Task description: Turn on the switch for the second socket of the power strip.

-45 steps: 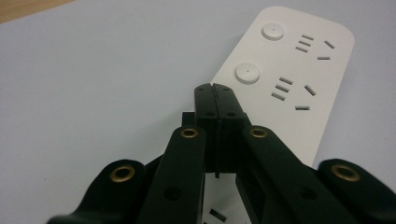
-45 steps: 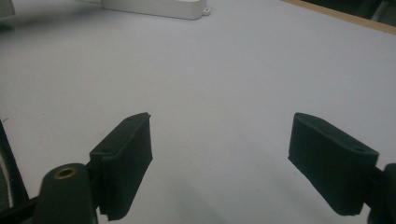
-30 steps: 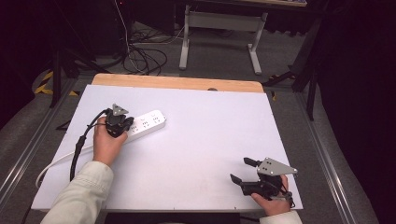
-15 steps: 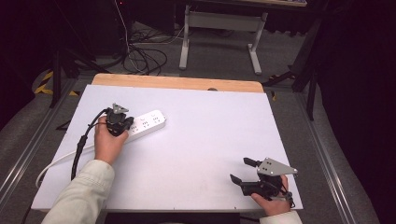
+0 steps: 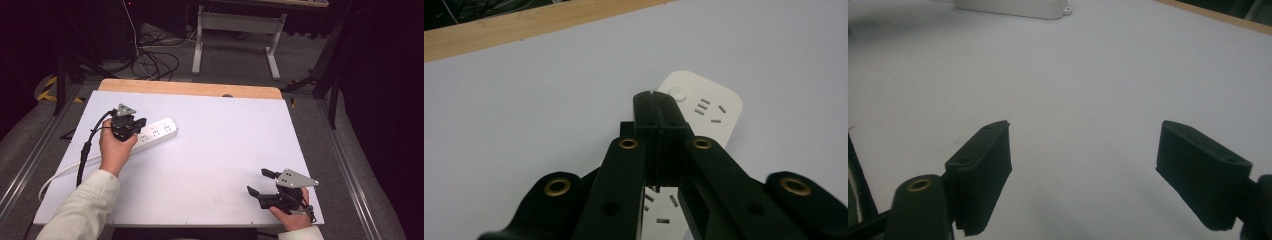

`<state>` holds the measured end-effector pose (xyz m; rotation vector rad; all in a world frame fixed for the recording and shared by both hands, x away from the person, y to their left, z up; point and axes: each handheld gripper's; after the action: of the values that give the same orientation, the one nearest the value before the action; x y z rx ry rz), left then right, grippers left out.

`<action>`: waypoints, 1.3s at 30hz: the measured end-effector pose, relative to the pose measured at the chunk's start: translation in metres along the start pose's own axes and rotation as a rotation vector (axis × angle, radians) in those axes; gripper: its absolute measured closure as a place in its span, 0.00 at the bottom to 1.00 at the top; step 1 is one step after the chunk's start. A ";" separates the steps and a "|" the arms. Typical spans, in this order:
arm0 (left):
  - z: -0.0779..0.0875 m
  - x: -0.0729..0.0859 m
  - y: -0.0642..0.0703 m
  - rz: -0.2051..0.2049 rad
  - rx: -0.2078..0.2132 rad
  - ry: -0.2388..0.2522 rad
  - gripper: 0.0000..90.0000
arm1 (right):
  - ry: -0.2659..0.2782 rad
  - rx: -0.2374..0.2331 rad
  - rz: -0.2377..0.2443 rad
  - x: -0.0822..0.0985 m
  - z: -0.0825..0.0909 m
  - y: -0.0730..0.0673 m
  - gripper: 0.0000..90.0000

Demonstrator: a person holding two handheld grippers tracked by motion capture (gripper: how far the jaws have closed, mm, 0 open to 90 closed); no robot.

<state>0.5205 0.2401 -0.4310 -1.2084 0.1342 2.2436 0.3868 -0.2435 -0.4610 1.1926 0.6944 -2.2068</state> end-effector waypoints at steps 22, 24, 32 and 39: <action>0.026 -0.004 -0.005 -0.004 0.023 0.065 0.89 | -0.005 0.008 -0.006 0.000 -0.001 0.000 0.25; 0.029 -0.006 -0.002 -0.022 0.026 0.079 0.84 | -0.007 0.011 -0.006 0.000 -0.001 0.000 0.25; 0.051 -0.011 0.012 -0.078 0.066 0.186 0.50 | 0.001 0.012 -0.005 0.000 0.000 -0.001 0.25; 0.073 -0.012 0.025 -0.080 0.131 0.214 0.38 | 0.001 0.012 -0.002 0.000 0.000 -0.001 0.25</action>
<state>0.4586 0.2401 -0.3833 -1.3550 0.3064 2.0004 0.3860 -0.2424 -0.4606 1.1989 0.6842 -2.2155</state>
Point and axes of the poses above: each handheld gripper's, and its own axes: z roughly backward along the jaws, x roughly out of its underside, y roughly to its right, and after that the axes turned 14 degrees about -z, right-handed
